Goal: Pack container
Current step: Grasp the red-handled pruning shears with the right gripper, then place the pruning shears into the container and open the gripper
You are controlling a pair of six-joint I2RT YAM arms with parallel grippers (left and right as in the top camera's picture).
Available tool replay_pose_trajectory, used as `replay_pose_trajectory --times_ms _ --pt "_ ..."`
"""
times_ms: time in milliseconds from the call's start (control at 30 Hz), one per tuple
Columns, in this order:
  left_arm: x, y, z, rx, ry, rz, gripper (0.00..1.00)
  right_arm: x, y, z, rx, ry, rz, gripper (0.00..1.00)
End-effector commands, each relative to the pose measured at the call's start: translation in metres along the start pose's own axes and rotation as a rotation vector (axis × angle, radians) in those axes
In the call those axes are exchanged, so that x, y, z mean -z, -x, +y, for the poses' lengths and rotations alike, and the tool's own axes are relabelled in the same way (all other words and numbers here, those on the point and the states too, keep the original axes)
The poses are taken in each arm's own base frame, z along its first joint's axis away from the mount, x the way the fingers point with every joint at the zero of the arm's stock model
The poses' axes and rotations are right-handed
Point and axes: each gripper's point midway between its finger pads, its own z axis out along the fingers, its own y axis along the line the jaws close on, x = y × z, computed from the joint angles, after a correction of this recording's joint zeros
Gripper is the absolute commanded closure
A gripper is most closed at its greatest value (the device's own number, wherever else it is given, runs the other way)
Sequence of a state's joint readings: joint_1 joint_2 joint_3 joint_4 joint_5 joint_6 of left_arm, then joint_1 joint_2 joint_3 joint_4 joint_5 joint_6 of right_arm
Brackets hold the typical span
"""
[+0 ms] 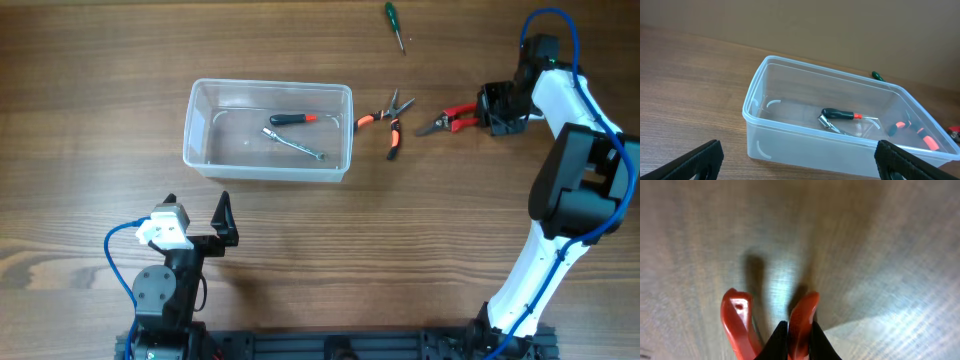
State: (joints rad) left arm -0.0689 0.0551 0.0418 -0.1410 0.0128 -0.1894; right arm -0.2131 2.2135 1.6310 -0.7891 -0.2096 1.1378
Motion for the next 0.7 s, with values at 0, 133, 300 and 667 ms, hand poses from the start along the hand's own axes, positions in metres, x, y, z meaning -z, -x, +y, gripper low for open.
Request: replay_pose_trajectory --times_ms 0,133,300,667 --pt "0.0 -0.001 0.002 0.01 0.009 0.001 0.0 0.054 -0.007 0.047 0.269 0.196 -0.046 0.96" --pt "0.0 -0.001 0.002 0.01 0.009 0.001 0.0 0.142 -0.059 0.111 0.736 0.53 -0.103 0.96" --pt "0.0 -0.002 0.002 0.01 0.009 0.002 0.0 0.246 -0.176 0.141 1.387 0.793 -0.309 0.96" --pt "0.0 -0.001 0.002 0.01 0.009 0.001 0.0 0.197 -0.413 0.076 2.569 0.819 -0.374 0.96"
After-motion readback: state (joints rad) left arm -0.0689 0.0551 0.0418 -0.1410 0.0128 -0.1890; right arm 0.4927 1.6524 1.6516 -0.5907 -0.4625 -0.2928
